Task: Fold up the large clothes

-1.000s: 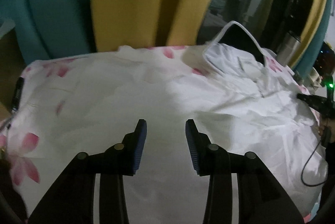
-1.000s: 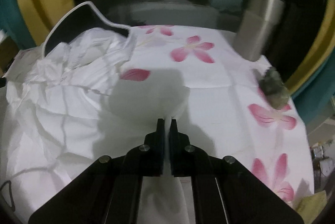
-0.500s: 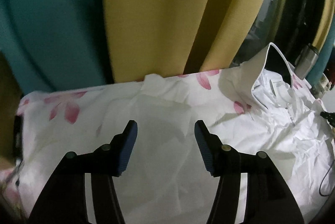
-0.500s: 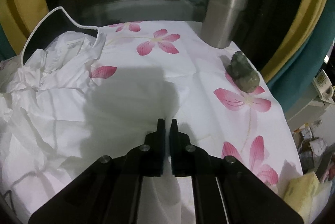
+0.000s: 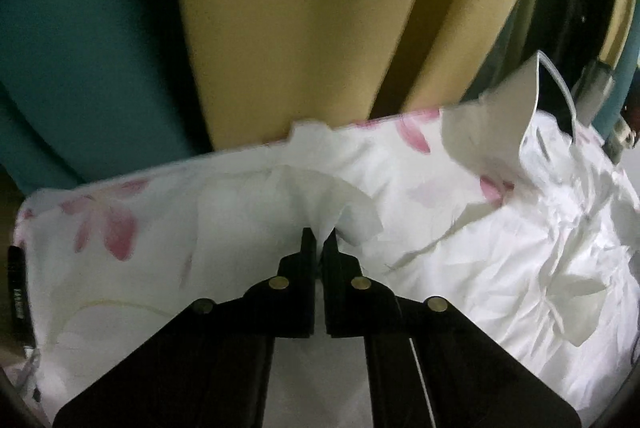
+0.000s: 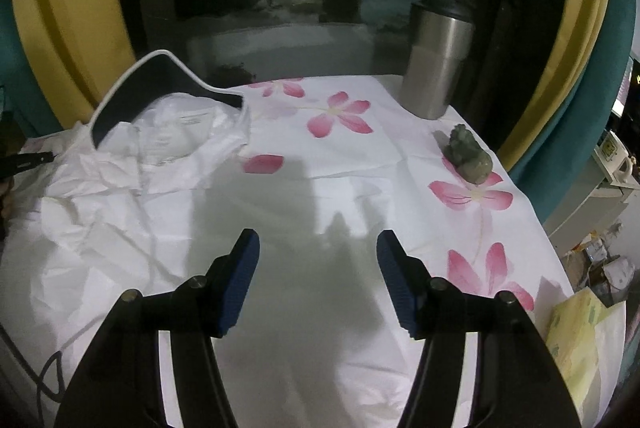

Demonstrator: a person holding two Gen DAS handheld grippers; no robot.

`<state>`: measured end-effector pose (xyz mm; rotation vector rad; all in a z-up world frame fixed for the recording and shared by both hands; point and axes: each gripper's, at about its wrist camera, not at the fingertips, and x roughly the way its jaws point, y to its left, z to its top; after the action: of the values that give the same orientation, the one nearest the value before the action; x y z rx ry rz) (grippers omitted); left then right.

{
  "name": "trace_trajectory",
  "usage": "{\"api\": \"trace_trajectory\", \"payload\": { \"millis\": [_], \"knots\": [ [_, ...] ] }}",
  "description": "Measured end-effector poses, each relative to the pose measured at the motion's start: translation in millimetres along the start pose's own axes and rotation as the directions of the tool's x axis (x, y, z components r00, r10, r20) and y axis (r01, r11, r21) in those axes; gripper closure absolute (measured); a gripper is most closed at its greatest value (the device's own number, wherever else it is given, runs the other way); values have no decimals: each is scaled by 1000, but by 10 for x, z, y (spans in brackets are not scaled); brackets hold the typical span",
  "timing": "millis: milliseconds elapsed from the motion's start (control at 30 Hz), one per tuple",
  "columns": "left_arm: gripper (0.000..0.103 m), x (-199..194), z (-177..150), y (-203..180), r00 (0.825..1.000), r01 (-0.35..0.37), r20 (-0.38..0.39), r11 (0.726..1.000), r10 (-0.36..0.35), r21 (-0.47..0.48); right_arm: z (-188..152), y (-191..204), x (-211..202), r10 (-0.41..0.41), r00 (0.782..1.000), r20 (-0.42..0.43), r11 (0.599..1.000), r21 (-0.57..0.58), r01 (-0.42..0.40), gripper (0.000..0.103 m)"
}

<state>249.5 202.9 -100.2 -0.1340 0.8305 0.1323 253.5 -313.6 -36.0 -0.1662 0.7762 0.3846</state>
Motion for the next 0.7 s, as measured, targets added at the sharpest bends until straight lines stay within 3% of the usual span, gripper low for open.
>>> {"api": "trace_trajectory", "payload": {
  "millis": [167,400,567,700],
  "knots": [
    [100,-496,114,76,991,14,133,999,-8,-41,15,150,-158,34,999,29,999,-22,-33,42],
    [100,-1311,287,-117,949,46,315,998,-33,-36,-57,239,-347,80,995,53,996,-36,-78,42],
    [100,-1708,400,-395,916,39,400,999,-28,-18,-170,241,-449,110,992,64,994,-38,-107,42],
    [100,-1895,504,-721,901,29,432,999,-36,24,-253,192,-522,135,988,80,991,-21,-134,42]
  ]
}}
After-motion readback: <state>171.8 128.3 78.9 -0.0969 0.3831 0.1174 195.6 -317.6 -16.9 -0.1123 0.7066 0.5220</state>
